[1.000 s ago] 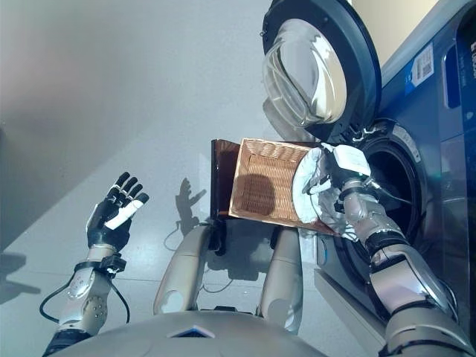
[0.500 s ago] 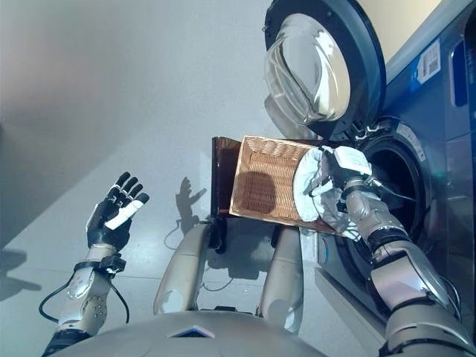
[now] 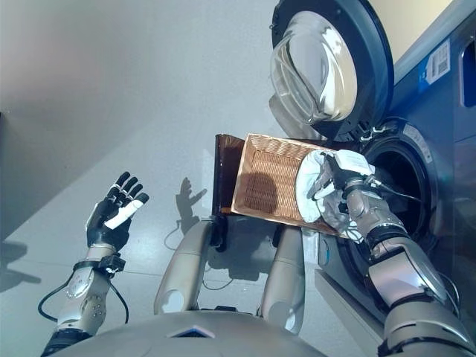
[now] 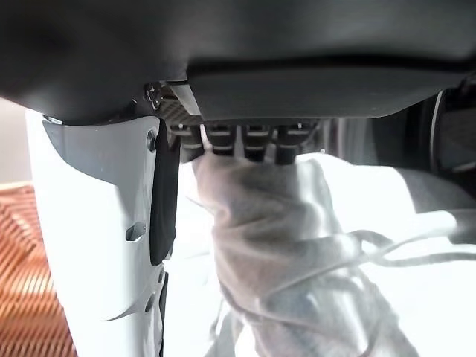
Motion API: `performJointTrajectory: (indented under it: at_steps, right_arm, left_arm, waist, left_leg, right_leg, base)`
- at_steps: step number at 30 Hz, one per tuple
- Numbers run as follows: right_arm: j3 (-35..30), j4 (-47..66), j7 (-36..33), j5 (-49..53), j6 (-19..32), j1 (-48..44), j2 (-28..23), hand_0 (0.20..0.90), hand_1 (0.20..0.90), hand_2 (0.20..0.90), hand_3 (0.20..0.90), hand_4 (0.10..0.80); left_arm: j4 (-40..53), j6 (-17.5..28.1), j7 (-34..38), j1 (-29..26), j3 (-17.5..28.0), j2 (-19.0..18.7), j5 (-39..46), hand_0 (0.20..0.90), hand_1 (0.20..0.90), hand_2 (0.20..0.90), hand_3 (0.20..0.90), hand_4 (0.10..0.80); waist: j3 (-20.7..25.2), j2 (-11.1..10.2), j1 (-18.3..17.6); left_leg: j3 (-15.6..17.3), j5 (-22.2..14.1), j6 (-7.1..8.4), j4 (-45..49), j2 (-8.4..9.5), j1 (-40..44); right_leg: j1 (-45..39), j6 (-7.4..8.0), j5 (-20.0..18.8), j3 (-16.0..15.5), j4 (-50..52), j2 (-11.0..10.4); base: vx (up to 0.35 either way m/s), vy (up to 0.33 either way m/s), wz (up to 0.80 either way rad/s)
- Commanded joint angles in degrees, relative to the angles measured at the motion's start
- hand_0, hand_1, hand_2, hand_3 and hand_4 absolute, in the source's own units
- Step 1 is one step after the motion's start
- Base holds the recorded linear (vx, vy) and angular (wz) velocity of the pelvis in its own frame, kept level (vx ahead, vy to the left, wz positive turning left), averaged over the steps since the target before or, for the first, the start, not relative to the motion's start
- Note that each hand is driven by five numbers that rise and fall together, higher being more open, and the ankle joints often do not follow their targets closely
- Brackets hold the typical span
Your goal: Pick up the clothes and place them into the washing machine
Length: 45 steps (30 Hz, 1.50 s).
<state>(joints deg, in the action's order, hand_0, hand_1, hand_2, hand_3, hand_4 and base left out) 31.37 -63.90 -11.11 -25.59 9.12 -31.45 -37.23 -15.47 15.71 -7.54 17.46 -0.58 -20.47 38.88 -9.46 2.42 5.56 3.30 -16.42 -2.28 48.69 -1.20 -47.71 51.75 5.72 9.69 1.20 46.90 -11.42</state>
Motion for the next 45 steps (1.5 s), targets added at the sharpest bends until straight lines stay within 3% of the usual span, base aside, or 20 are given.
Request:
performJointTrajectory:
  at_steps: [1,21,29,32,33,34,35,37,38,39,41,42,44,45]
  right_arm:
    - [-0.9,-1.9,-2.0,-2.3,-1.8,-1.3,-1.6,0.200,0.200,0.200,0.200,0.300]
    - [-0.8,-5.6,-4.3,-4.2,-3.2,-2.6,0.5,0.200,0.200,0.200,0.200,0.300]
    - [-8.1,-10.0,-7.7,0.8,-5.0,0.8,3.0,0.200,0.200,0.200,0.200,0.300]
    - [-22.5,-8.8,-10.2,22.1,-0.4,4.4,4.5,0.200,0.200,0.200,0.200,0.300]
    - [-22.6,-8.8,-10.2,22.1,-0.4,4.5,4.5,0.200,0.200,0.200,0.200,0.300]
    - [-30.8,-7.5,-10.6,37.7,3.9,5.2,5.8,0.200,0.200,0.200,0.200,0.300]
    - [-30.9,-7.4,-10.5,37.9,3.9,5.3,5.7,0.200,0.200,0.200,0.200,0.300]
    - [-39.3,-7.8,-9.4,55.2,9.0,5.6,8.5,0.200,0.200,0.200,0.200,0.300]
    - [-39.3,-7.9,-9.3,55.3,9.1,5.7,8.5,0.200,0.200,0.200,0.200,0.300]
    - [-44.3,-7.7,-8.7,66.5,12.3,5.7,10.5,0.200,0.200,0.200,0.200,0.300]
    - [-45.2,-8.4,-7.2,69.6,12.8,5.5,10.7,0.200,0.200,0.200,0.200,0.300]
    - [-49.0,-8.1,-6.0,79.7,15.2,4.9,12.1,0.200,0.200,0.200,0.200,0.300]
    - [-53.1,-7.6,-4.3,89.4,17.6,4.5,13.9,0.200,0.200,0.200,0.200,0.300]
    - [-53.1,-7.7,-4.3,89.5,17.7,4.5,13.9,0.200,0.200,0.200,0.200,0.300]
  left_arm:
    - [7.0,3.9,0.1,0.1,4.4,-1.6,-0.8,0.900,0.900,0.900,0.900,0.800]
    - [6.9,4.5,0.4,-0.4,4.7,-1.7,-1.2,0.900,0.900,0.900,0.900,0.800]
    - [6.7,4.4,1.5,-1.1,5.1,-1.1,-1.7,0.900,0.900,0.900,0.900,0.800]
    - [5.4,5.1,2.6,-1.9,5.6,-0.8,-1.9,0.900,0.900,0.900,0.900,0.800]
    - [5.4,5.1,2.6,-2.0,5.5,-0.8,-1.9,0.900,0.900,0.900,0.900,0.800]
    - [4.6,5.3,3.1,-2.5,5.0,-0.7,-1.7,0.900,0.900,0.900,0.900,0.800]
    - [4.6,5.3,3.1,-2.5,4.9,-0.8,-1.7,0.900,0.900,0.900,0.900,0.800]
    - [4.3,5.5,4.1,-3.1,4.1,-0.9,-1.6,0.900,0.900,0.900,0.900,0.800]
    - [4.3,5.5,4.1,-3.0,4.0,-1.0,-1.6,0.900,0.900,0.900,0.900,0.800]
    - [4.6,5.3,4.5,-2.9,3.6,-0.9,-1.3,0.900,0.900,0.900,0.900,0.800]
    - [4.6,5.3,4.4,-3.0,3.2,-1.1,-1.3,0.900,0.900,0.900,0.900,0.800]
    - [5.0,5.2,4.5,-2.8,2.7,-1.1,-0.7,0.900,0.900,0.900,0.900,0.800]
    - [5.0,4.9,4.5,-2.7,2.2,-1.0,-0.1,0.900,0.900,0.900,0.900,0.800]
    - [5.0,4.9,4.5,-2.7,2.2,-1.0,-0.1,0.900,0.900,0.900,0.900,0.800]
  waist:
    - [2.2,1.0,-0.1]
    - [2.8,0.8,0.0]
    - [2.7,0.7,-0.3]
    - [2.7,1.0,-1.1]
    - [2.7,1.0,-1.0]
    - [2.6,1.2,-1.4]
    - [2.6,1.1,-1.3]
    - [2.2,1.5,-1.7]
    - [2.4,1.5,-1.6]
    - [2.3,1.8,-1.8]
    - [2.1,1.9,-1.8]
    - [2.2,2.2,-1.8]
    - [2.5,2.5,-1.8]
    - [2.5,2.5,-1.8]
  left_leg:
    - [-0.6,2.6,2.23,-3.4,-0.61,-1.6]
    - [-0.6,2.6,2.22,-3.7,-0.54,-1.5]
    - [-0.4,2.7,2.12,-4.4,-0.60,-0.3]
    - [-0.2,2.7,1.98,-4.4,-0.70,-0.1]
    - [-0.2,2.6,1.99,-4.4,-0.71,-0.1]
    - [-0.2,2.3,1.90,-4.2,-0.80,0.0]
    - [-0.1,2.3,1.90,-4.1,-0.81,0.1]
    - [0.6,3.7,1.46,-4.5,-0.89,-0.3]
    - [0.4,2.0,1.77,-4.1,-0.92,0.4]
    - [0.5,2.0,1.80,-4.1,-1.03,0.6]
    - [0.9,3.6,1.52,-4.6,-1.03,0.1]
    - [0.9,3.5,1.58,-4.5,-0.96,0.2]
    - [0.7,3.3,1.61,-4.5,-0.96,0.3]
    - [0.7,3.3,1.61,-4.5,-0.96,0.4]
  right_leg:
    - [0.1,-2.63,1.6,-0.1,-0.1,0.7]
    - [0.3,-2.61,1.6,0.0,0.0,0.8]
    - [-0.8,-2.58,1.4,-0.1,-0.7,0.9]
    - [-0.8,-2.65,1.3,0.1,-0.8,1.1]
    - [-0.8,-2.65,1.3,0.2,-0.7,1.1]
    - [-0.8,-2.63,1.6,0.3,-0.6,1.2]
    - [-0.8,-2.63,1.7,0.3,-0.5,1.2]
    - [-0.2,-2.89,0.1,0.5,-1.1,1.3]
    - [-0.8,-2.61,1.8,0.6,-0.4,1.4]
    - [-1.0,-2.69,2.0,0.8,-0.4,1.5]
    - [-0.5,-2.98,0.5,0.7,-1.0,1.4]
    - [-0.7,-2.99,0.7,0.7,-1.0,1.4]
    - [-0.9,-3.03,1.1,0.5,-0.7,1.4]
    - [-1.0,-3.03,1.1,0.5,-0.7,1.5]
  base:
    - [0.000,0.000,0.00]
    - [0.000,0.000,0.00]
    - [0.000,0.000,0.00]
    - [0.000,0.000,0.00]
    - [0.000,0.000,0.00]
    - [0.000,0.000,0.00]
    - [0.010,-0.007,-0.03]
    - [-0.042,0.005,-0.08]
    - [0.004,0.007,-0.14]
    - [0.000,-0.001,-0.13]
    - [-0.092,0.002,-0.12]
    - [0.012,-0.008,-0.07]
    - [0.010,-0.006,-0.03]
    - [0.000,0.000,0.00]
